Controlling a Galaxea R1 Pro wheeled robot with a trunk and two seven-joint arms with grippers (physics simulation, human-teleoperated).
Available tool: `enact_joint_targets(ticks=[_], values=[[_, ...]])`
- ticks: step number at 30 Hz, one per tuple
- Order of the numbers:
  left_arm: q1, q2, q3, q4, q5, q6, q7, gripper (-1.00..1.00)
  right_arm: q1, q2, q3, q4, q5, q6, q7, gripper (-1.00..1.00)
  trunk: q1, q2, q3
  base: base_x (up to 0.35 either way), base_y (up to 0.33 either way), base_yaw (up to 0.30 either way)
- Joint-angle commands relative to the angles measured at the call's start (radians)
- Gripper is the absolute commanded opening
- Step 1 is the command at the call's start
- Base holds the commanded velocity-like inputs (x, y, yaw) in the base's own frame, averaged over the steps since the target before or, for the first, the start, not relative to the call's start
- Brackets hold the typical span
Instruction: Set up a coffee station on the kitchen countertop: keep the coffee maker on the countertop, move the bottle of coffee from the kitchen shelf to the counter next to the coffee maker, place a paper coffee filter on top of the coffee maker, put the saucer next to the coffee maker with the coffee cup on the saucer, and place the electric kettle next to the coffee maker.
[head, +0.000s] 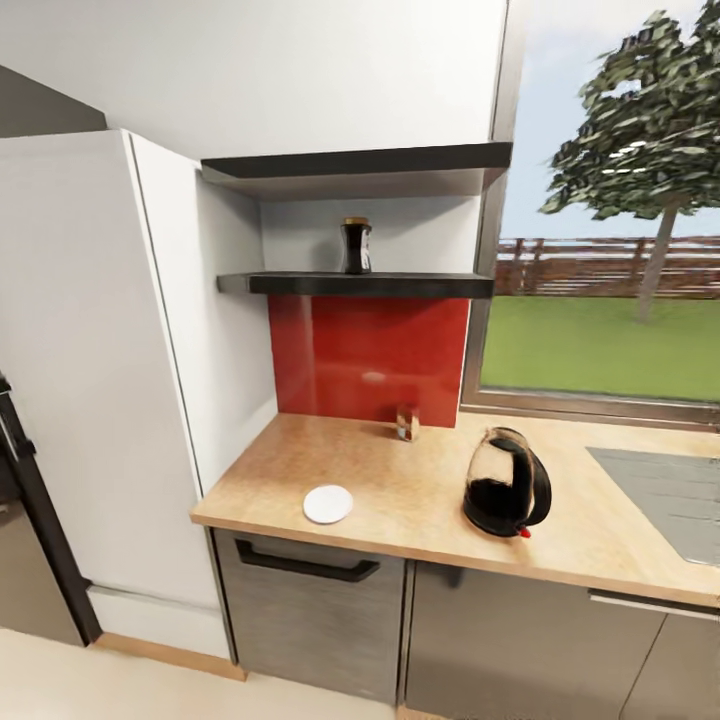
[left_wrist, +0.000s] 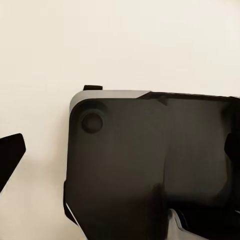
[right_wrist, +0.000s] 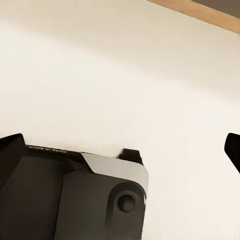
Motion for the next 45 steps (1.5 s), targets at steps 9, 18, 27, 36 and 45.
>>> enact_joint_targets(ticks=[9,18,27,36,45], values=[[0.001,-0.001,0.006,-0.002,0.000,-0.001,0.000,1.00,0.000,0.000,0.008,-0.002,-0.008,0.005,-0.006,1.00,0.000,0.000,0.000,0.044,0.317,-0.256],[0.001,-0.002,0.006,-0.002,0.000,-0.001,0.000,1.00,0.000,0.000,0.008,-0.002,-0.008,0.006,-0.006,1.00,0.000,0.000,0.000,0.003,0.255,-0.156],[0.001,0.001,0.008,-0.089,-0.002,-0.002,0.001,1.00,0.000,-0.007,0.008,0.000,-0.003,-0.002,-0.007,1.00,0.000,0.000,0.000,-0.015,0.031,-0.006],[0.001,0.004,0.009,-0.366,-0.008,-0.020,0.001,1.00,0.000,-0.007,0.008,-0.002,-0.003,-0.005,-0.007,1.00,0.000,0.000,0.000,-0.245,0.000,0.000],[0.001,0.001,-0.021,-0.637,-0.010,-0.126,0.000,1.00,0.000,-0.006,0.008,-0.002,-0.003,-0.006,-0.007,1.00,0.000,0.000,0.000,-0.051,0.000,0.000]])
